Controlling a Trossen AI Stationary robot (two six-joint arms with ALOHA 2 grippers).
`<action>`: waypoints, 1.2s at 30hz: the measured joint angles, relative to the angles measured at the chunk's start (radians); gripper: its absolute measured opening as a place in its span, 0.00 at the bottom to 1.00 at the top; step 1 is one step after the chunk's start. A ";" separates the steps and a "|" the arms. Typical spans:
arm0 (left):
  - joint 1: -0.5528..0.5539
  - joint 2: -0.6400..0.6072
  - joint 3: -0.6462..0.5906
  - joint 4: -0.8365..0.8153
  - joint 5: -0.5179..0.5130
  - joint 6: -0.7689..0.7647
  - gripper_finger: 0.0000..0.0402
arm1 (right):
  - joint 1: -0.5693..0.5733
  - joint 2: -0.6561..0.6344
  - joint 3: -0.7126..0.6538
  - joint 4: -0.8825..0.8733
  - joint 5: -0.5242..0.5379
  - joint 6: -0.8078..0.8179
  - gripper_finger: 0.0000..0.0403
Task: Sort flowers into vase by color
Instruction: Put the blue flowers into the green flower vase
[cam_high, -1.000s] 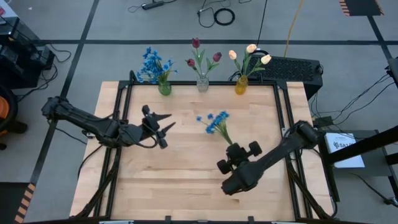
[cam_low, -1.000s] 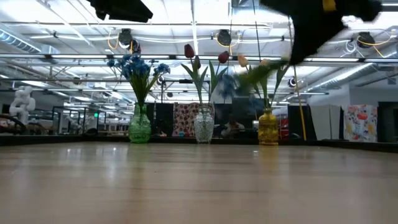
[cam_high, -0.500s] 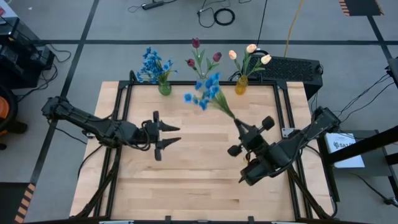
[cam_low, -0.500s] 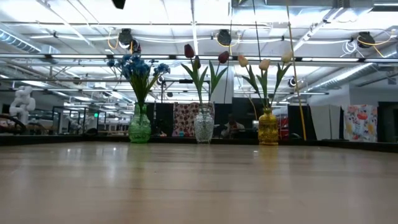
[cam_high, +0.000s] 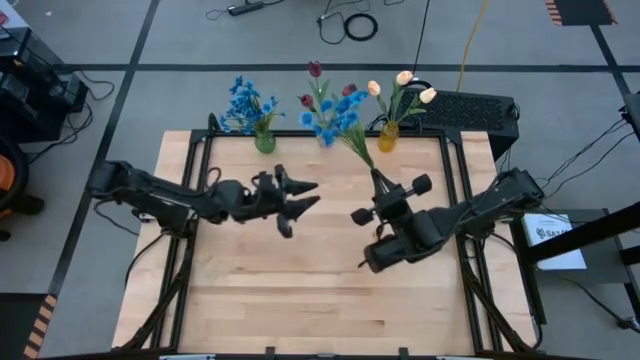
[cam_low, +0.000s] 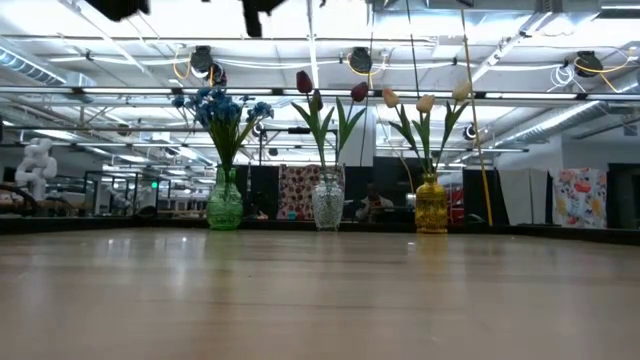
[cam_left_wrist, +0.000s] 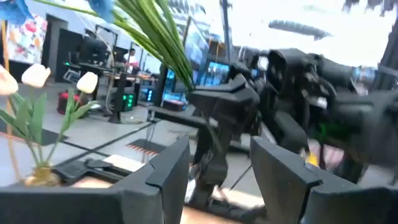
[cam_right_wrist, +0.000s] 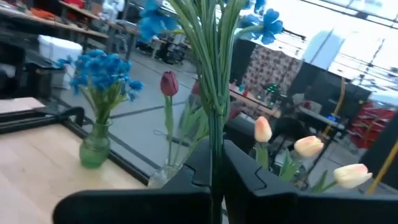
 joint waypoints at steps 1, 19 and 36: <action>0.010 0.020 0.000 0.038 0.003 -0.032 0.44 | -0.013 0.001 0.000 0.038 0.000 -0.042 0.01; 0.043 0.080 0.103 0.010 0.009 -0.115 0.84 | -0.040 0.124 0.001 0.783 -0.046 -0.823 0.01; 0.096 0.070 0.104 -0.001 0.208 -0.179 0.85 | -0.040 0.130 0.001 0.940 -0.134 -1.041 0.01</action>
